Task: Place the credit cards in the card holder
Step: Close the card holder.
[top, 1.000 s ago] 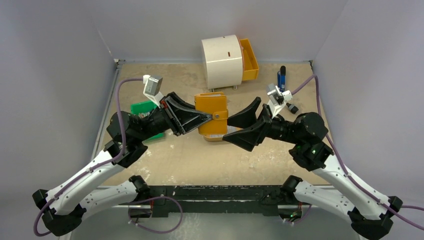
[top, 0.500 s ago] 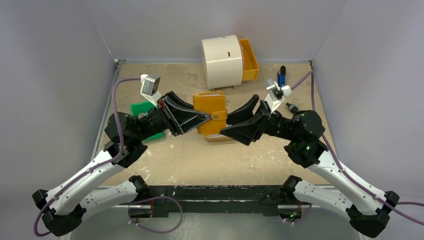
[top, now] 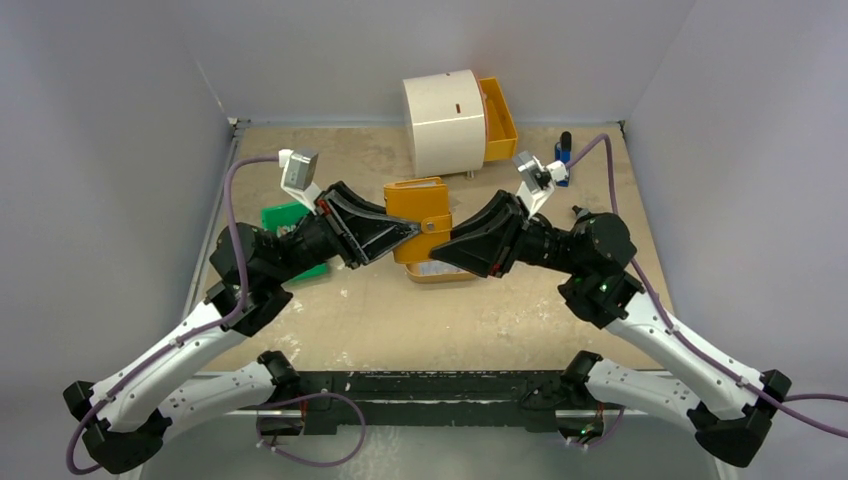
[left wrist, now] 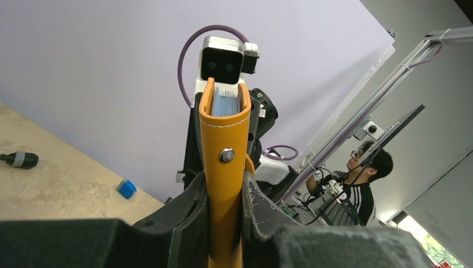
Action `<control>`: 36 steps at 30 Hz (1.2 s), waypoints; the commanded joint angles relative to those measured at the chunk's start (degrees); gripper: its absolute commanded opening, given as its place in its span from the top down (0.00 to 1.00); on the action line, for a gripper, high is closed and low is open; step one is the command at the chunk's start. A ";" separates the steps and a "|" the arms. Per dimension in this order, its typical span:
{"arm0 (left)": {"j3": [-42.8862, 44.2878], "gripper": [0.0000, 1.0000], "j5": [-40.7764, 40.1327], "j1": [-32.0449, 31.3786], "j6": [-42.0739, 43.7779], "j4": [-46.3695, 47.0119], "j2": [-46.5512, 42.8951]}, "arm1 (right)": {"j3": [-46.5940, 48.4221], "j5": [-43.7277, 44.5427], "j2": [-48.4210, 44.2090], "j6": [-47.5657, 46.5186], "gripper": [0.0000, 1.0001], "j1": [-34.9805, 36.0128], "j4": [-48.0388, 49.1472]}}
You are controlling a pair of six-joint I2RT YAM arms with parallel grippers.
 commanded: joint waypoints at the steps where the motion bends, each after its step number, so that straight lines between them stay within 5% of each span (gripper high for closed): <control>1: 0.88 1.00 -0.60 -0.27 1.76 0.86 -1.03 | 3.34 1.71 1.12 -0.09 0.84 0.64 2.47; 5: 1.18 0.81 -1.58 -0.20 3.44 -1.95 -1.46 | 4.33 3.18 0.87 -1.57 0.99 0.96 -0.44; 11: 2.87 0.36 -9.57 -0.20 9.47 -12.05 -6.33 | 7.31 6.50 -1.19 -6.56 1.00 0.96 -12.17; 17: 0.46 0.20 -13.49 -0.25 11.27 -10.87 -10.25 | 8.96 6.84 -2.43 -9.59 1.00 0.96 -18.04; 30: 0.87 0.17 -16.54 -0.21 13.92 -15.42 -6.63 | 9.91 4.40 -0.51 -9.11 1.00 0.96 -16.67; 36: 0.03 0.33 -13.39 -0.17 12.70 -11.93 -6.36 | 10.84 5.76 0.85 -9.51 1.00 0.96 -18.68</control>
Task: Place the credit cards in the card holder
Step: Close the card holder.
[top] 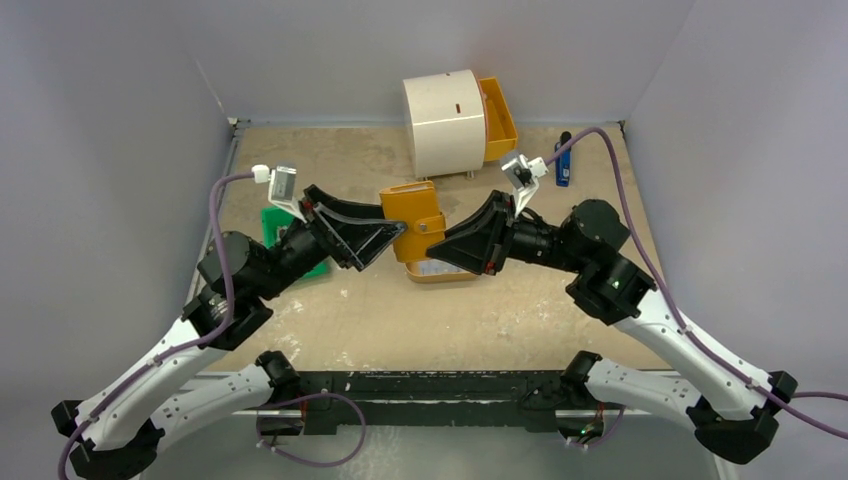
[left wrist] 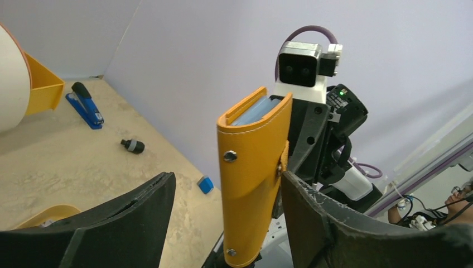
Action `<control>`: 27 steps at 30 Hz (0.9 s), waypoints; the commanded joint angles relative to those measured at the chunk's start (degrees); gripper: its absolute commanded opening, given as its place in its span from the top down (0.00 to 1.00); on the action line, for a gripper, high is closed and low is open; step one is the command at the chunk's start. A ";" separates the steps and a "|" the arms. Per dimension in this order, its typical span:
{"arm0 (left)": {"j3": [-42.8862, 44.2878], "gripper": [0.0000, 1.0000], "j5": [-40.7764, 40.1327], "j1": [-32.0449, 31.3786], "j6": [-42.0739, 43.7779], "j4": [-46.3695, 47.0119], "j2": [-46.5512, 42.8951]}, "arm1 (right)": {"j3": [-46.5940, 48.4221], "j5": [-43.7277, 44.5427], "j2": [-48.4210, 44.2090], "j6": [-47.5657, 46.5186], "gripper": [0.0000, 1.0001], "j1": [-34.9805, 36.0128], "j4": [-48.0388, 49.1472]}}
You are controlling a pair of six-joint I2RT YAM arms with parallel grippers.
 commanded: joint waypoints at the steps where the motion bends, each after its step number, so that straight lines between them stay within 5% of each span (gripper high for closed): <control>1: 0.34 0.37 2.22 -0.18 0.38 4.80 0.13 | 4.64 1.73 0.53 -1.31 1.00 0.07 0.76; 9: -1.44 1.00 1.55 -0.16 -0.90 8.59 0.51 | 6.98 5.72 1.88 -1.40 1.00 0.07 -4.49; 11: -1.55 1.00 1.12 -0.18 -1.65 9.32 0.62 | 6.85 5.76 1.36 -1.06 0.94 0.07 -4.42; 14: -2.45 1.00 0.88 -0.16 -2.88 10.88 -0.06 | 4.61 4.10 -0.96 0.99 0.58 0.04 -2.84; 16: -4.06 1.00 1.16 -0.15 -4.44 13.25 -1.07 | 2.04 4.41 -2.87 2.01 0.49 0.07 -0.41; 23: -6.85 1.00 3.58 -0.16 -8.70 19.71 -1.13 | -0.17 2.18 -2.51 4.66 0.46 0.07 4.31; 27: -6.23 1.00 4.26 -0.15 -9.03 19.95 -0.80 | -0.33 1.52 -1.63 5.41 0.59 0.07 5.83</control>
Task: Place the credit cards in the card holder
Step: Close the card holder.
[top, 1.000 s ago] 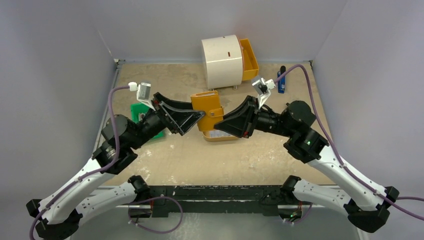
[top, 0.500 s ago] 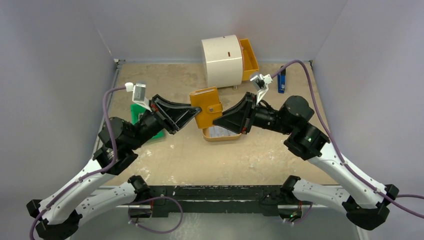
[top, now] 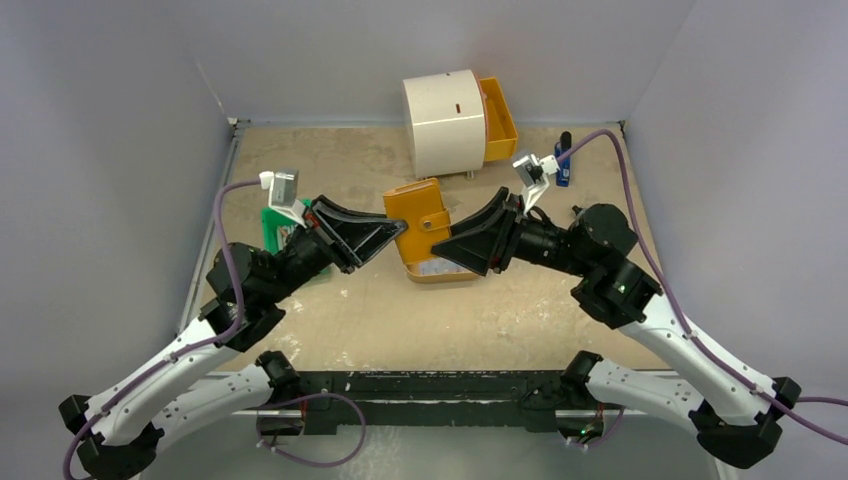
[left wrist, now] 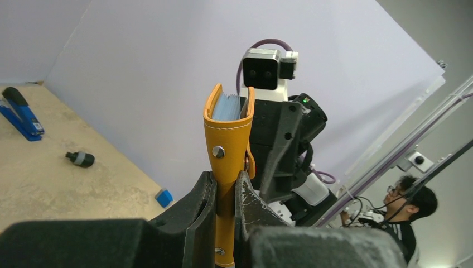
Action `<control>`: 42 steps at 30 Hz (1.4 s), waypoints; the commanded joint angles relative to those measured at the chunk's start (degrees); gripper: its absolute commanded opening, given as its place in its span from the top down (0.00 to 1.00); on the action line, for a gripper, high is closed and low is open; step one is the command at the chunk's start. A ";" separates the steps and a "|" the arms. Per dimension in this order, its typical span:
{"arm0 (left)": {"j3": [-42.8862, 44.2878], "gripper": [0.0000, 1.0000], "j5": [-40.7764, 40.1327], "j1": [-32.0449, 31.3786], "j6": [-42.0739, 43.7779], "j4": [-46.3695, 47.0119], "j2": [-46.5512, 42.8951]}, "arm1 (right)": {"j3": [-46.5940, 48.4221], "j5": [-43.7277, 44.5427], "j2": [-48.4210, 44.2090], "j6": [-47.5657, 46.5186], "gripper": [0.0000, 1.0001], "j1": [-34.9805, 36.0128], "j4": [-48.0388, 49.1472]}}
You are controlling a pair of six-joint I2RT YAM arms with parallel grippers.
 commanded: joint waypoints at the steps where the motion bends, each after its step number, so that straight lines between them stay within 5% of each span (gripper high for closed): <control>1: 0.86 1.00 1.18 0.16 -1.57 5.46 -0.07 | 0.32 -1.78 0.48 1.93 0.64 0.07 6.57; 5: 0.99 1.00 1.11 0.13 -1.14 3.77 0.01 | 0.29 -2.81 1.33 2.51 0.89 0.07 8.06; 7: 1.14 0.80 1.13 0.09 -0.67 2.47 -0.04 | 0.29 -3.13 1.20 2.58 0.98 0.04 8.39; 11: 0.14 0.47 3.59 0.19 -0.20 1.91 -0.57 | -0.17 -2.61 -0.19 4.17 1.00 0.07 10.61; 15: -2.13 0.36 5.18 0.12 -2.22 4.66 -1.35 | -0.28 -3.02 -0.13 6.18 1.00 0.07 14.99; 33: -0.72 0.45 4.69 0.10 -1.97 4.17 -1.77 | 0.22 -1.90 2.89 6.57 1.00 0.07 16.47; 42: -0.54 0.65 4.43 0.12 -1.90 3.94 -2.21 | 0.27 -3.05 3.49 5.79 1.00 0.07 16.04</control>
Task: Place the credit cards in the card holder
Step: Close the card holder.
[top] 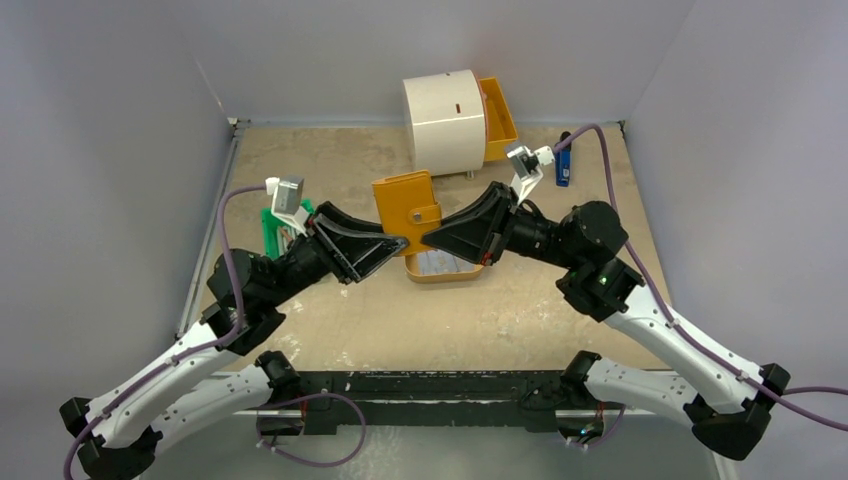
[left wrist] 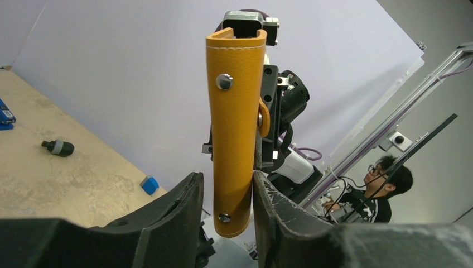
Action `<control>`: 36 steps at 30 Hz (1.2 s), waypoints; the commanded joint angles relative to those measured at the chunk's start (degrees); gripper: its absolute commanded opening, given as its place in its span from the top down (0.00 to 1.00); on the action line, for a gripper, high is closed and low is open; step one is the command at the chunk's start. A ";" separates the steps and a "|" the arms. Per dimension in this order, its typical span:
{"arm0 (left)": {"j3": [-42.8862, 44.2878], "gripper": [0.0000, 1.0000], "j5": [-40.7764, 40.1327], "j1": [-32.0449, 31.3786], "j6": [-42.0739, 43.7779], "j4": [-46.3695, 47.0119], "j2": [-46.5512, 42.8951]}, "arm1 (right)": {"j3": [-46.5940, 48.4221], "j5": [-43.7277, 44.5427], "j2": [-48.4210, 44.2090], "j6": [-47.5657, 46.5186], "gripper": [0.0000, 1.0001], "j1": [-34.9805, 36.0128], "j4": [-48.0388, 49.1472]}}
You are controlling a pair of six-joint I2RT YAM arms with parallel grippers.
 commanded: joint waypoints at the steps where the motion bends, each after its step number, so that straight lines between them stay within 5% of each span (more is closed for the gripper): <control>1: 2.24 0.69 -0.27 -0.01 0.18 1.76 -0.73 | 1.35 -0.95 -0.25 -0.79 1.00 0.15 3.67; 7: 2.47 0.78 -0.62 0.05 -0.07 1.31 -0.33 | 1.08 -1.04 -0.42 -0.96 1.00 0.15 3.68; 12: 2.80 0.62 -0.29 0.06 0.00 1.31 -0.04 | 0.82 -0.87 -0.56 -1.13 1.00 0.10 3.67; 20: 2.85 0.61 -0.19 0.07 -0.38 2.29 0.46 | 0.55 -1.44 0.04 -1.14 1.00 0.15 4.01; 22: 2.88 0.67 -0.18 0.03 -0.55 2.58 0.59 | 0.55 -1.48 0.14 -1.15 1.00 0.15 3.89; 27: 2.39 1.00 -0.50 0.06 -0.08 2.41 0.55 | 0.72 -0.67 -0.03 -1.76 1.00 0.15 2.27; 29: 2.18 1.00 -1.18 0.02 0.06 1.61 0.26 | 0.93 0.20 -0.31 -2.11 1.00 0.15 0.67; 33: 1.90 1.00 -5.20 0.06 1.36 -3.31 -1.38 | 1.80 3.53 -1.96 -4.94 0.48 0.15 -5.63; 36: 3.41 1.00 -13.64 0.06 3.94 -14.14 -3.01 | 3.45 8.63 -4.41 -9.46 0.34 0.15 -15.39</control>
